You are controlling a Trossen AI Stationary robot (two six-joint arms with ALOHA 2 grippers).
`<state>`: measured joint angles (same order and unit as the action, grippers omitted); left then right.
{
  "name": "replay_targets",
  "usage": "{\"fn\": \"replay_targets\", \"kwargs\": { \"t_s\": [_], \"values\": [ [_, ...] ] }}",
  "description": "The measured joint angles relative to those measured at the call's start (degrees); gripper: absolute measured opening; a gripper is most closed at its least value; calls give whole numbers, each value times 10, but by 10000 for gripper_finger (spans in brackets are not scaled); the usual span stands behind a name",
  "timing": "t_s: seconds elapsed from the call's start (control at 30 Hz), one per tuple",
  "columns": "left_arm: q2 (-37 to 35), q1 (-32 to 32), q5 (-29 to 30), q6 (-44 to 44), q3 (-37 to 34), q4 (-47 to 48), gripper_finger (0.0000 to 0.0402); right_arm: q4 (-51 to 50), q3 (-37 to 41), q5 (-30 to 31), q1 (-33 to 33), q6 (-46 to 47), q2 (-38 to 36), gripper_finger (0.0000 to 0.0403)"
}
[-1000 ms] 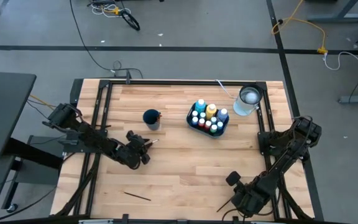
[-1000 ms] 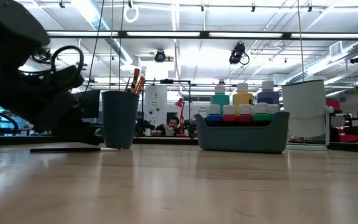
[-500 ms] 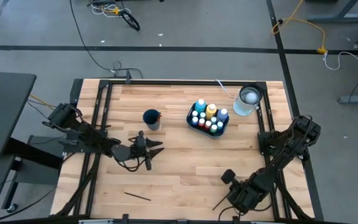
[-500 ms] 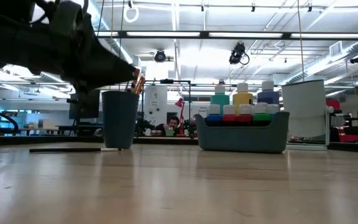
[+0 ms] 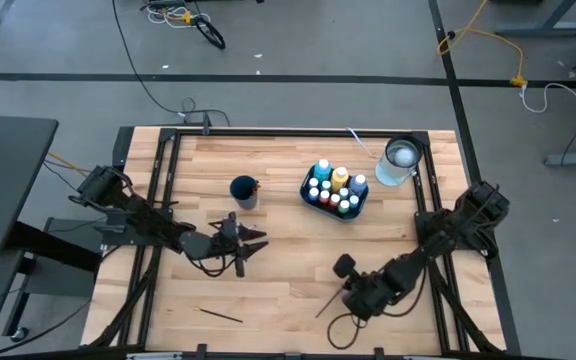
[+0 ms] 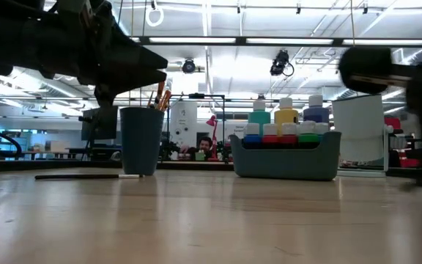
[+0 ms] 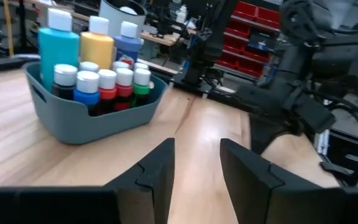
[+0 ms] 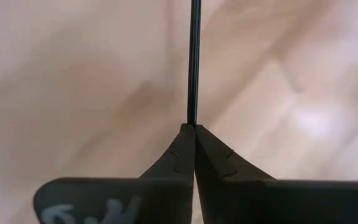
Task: Pick & Place Paint Supplies
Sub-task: Put the silver paintbrush into the blue cup
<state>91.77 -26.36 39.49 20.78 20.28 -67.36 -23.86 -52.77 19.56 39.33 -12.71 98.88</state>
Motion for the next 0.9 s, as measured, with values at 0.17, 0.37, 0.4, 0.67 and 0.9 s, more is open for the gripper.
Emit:
{"fn": "replay_targets", "kwargs": {
  "t_s": [0.17,0.37,0.4,0.67,0.9],
  "values": [
    [0,22,-69,75,9,28,138,38,-1,15,-38,-69,-1,0],
    [0,64,-200,244,31,90,138,139,-1,69,-72,-231,-2,0],
    [0,69,-221,260,37,101,138,161,-1,69,-80,-260,-2,0],
    [0,90,-319,319,95,195,138,302,-2,66,-154,-456,-3,0],
    [0,116,-330,378,121,248,138,344,-2,66,-202,-539,-3,0]
  ]
}}
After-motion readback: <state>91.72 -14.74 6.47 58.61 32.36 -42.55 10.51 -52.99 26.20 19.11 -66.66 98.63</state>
